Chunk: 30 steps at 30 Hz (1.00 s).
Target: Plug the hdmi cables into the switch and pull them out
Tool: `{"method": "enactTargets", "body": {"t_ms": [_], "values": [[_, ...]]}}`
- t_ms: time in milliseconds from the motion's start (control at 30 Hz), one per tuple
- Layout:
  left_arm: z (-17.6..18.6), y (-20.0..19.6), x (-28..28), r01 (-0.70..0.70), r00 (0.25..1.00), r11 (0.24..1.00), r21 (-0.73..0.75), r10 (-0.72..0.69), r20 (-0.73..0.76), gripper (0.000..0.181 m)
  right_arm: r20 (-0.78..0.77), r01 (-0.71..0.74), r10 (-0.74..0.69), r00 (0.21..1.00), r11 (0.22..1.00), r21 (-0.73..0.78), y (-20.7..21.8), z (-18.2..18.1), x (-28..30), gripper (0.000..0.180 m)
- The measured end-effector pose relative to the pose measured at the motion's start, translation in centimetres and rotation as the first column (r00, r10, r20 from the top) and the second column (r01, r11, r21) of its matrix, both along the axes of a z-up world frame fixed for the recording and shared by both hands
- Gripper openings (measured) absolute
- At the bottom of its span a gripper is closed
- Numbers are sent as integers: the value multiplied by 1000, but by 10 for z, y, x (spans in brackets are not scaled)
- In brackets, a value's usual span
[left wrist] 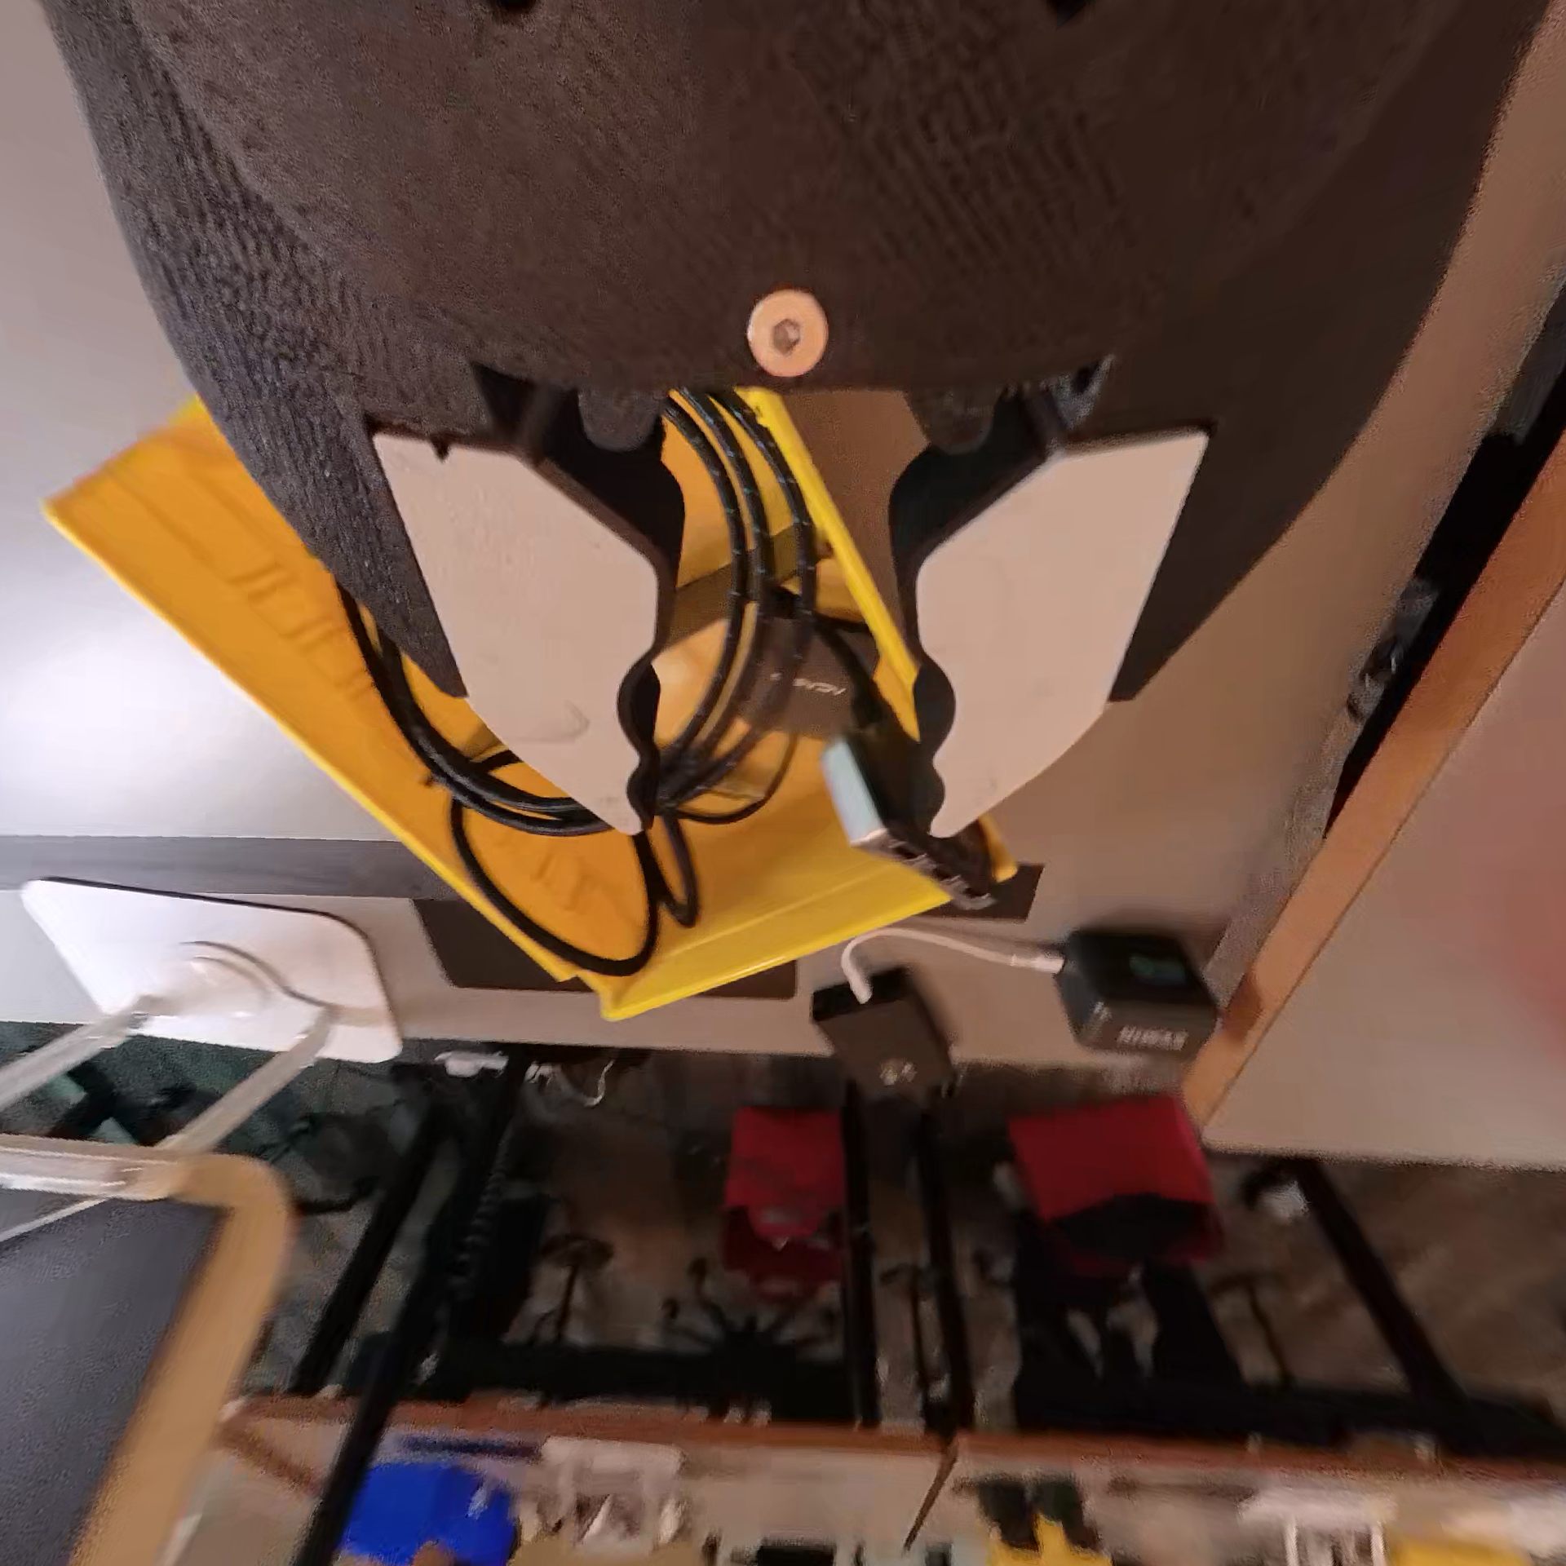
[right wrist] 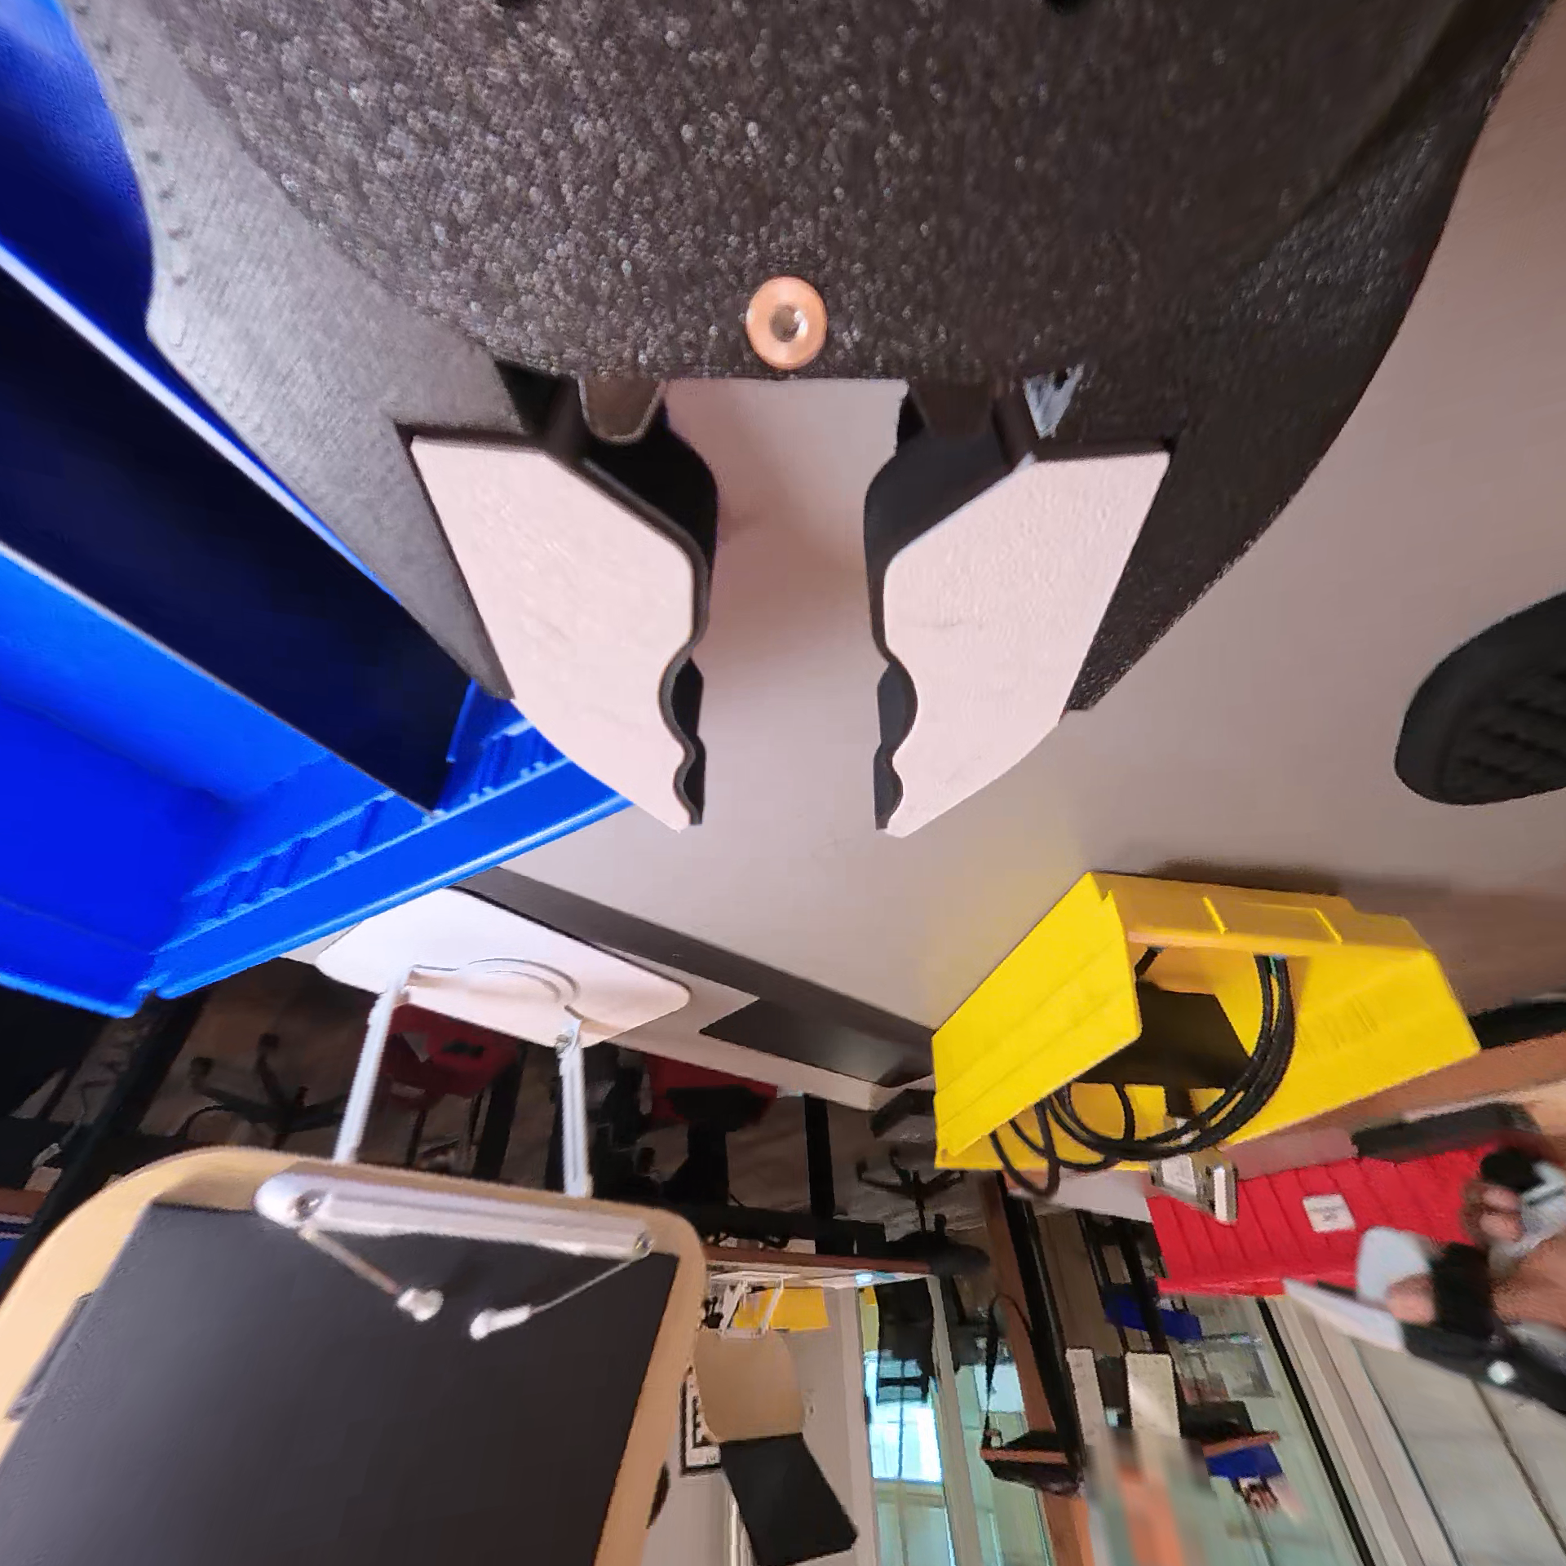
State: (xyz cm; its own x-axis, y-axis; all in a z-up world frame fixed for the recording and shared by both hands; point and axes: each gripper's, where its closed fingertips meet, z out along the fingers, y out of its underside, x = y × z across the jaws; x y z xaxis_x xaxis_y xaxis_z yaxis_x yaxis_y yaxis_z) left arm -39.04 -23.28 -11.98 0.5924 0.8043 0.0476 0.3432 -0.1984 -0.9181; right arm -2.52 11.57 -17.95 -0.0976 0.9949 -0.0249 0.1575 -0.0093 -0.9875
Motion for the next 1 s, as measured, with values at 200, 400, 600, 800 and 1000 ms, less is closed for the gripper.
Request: {"method": "enactTargets", "body": {"t_ms": [200,400,600,800,1000], "values": [[-68,-1,-55,-101,972,979,-175,135,194,60,71,-50,44,997,995,83,-18,-29,-5,30],[-82,2,-69,-117,969,952,-282,172,178,39,90,-60,52,995,995,85,-17,-37,-1,24],[-31,9,-66,-108,992,947,-303,122,29,23,59,-62,60,996,997,42,-13,-29,1,20],[86,28,-52,-82,985,958,-276,36,-171,22,37,-56,54,998,998,43,-12,-24,5,19],[193,32,-26,-119,927,957,-263,12,-374,22,19,-46,45,999,999,26,-10,-22,6,18]]}}
